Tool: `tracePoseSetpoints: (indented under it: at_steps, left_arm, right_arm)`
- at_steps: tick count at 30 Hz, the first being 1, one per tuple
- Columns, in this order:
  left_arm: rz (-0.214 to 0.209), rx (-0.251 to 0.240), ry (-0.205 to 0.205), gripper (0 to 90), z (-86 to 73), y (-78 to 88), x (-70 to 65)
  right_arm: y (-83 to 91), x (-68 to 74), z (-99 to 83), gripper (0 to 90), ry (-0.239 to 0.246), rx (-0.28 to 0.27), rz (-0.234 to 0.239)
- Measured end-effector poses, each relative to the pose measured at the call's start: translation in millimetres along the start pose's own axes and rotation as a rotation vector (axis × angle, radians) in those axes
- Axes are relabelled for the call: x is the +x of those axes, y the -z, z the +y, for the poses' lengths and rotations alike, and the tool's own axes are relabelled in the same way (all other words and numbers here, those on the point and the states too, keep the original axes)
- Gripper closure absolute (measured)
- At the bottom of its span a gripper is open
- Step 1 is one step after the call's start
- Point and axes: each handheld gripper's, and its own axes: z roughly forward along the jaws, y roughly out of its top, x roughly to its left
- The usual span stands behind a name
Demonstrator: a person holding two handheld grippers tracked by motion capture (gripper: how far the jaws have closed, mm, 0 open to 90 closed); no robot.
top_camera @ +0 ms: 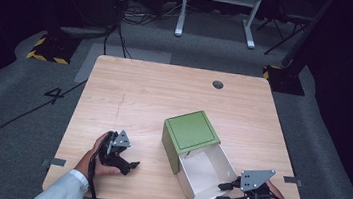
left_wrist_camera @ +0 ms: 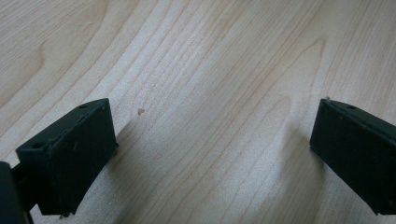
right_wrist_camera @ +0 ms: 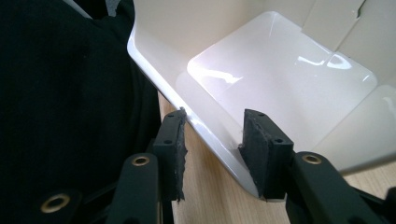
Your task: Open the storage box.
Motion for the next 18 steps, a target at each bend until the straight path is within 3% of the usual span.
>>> tracePoseSetpoints:
  at_steps: [11, 18]
  left_arm:
    - [0.002, 0.001, 0.002, 0.5, -0.1, 0.2, -0.3]
    - [0.004, 0.003, 0.004, 0.5, -0.1, 0.3, -0.4]
  right_arm:
    - [3.5, 2.4, -2.6, 58.9, 0.005, 0.008, -0.013]
    - [14.0, 3.3, 3.3, 56.6, 0.013, -0.036, -0.037]
